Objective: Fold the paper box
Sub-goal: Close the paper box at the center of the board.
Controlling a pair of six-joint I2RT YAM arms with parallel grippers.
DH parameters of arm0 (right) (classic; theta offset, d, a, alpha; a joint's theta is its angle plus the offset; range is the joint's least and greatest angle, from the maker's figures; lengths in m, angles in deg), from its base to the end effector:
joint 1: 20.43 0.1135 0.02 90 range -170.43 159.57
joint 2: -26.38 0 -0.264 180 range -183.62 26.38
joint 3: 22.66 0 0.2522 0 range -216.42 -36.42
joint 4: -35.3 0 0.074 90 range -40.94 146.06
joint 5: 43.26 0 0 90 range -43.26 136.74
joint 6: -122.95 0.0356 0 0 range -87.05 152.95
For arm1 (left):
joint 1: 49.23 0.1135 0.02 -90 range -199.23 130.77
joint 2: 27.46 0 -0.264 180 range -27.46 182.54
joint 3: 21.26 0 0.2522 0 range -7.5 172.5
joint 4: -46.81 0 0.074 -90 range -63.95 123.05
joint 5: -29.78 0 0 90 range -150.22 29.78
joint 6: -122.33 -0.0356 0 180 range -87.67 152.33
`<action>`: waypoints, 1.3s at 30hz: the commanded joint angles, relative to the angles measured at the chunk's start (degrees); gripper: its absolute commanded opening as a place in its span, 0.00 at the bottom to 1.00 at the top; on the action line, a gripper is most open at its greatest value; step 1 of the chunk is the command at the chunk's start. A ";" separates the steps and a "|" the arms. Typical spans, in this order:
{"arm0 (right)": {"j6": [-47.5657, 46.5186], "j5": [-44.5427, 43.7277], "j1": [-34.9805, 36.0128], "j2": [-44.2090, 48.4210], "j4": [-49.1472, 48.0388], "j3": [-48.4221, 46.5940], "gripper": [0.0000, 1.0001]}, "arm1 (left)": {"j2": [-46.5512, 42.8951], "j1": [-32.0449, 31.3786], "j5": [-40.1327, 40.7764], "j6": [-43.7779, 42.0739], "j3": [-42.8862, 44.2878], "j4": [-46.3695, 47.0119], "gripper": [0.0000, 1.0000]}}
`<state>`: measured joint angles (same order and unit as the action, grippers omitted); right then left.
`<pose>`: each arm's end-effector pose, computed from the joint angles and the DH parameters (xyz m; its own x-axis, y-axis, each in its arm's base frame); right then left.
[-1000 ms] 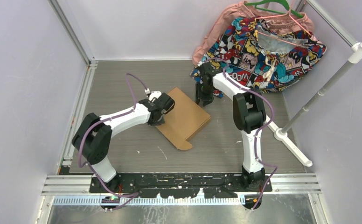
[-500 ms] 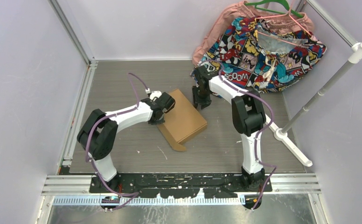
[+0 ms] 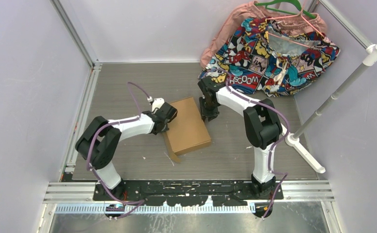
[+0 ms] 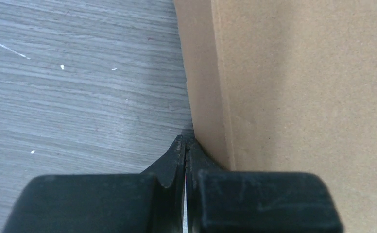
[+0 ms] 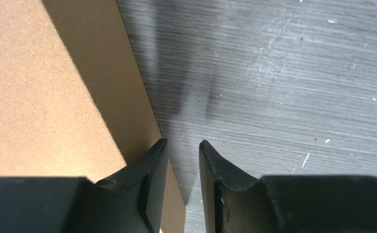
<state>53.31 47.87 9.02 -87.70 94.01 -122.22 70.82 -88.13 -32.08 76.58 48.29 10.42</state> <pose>0.3510 0.1990 0.1864 -0.9544 -0.1394 -0.2639 -0.1754 0.9774 0.1181 0.2623 -0.1901 0.1579 -0.7844 -0.1577 -0.5999 -0.2066 0.9783 0.0129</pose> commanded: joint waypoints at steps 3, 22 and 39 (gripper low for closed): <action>4.56 5.05 2.36 3.78 -3.76 2.39 0.36 | -0.62 -0.76 -7.31 2.84 -2.51 18.36 0.00; 6.01 -2.12 -3.00 6.62 -3.98 6.21 0.37 | 0.12 2.32 -14.62 5.42 -6.66 28.87 0.00; 8.01 -2.80 -2.27 5.89 -4.61 8.62 0.37 | 3.55 3.40 -23.56 8.95 -11.30 41.15 0.00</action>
<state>58.58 44.46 4.70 -82.30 92.07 -112.75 73.23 -82.84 -47.93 83.35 38.67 47.51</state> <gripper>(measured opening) 0.359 0.004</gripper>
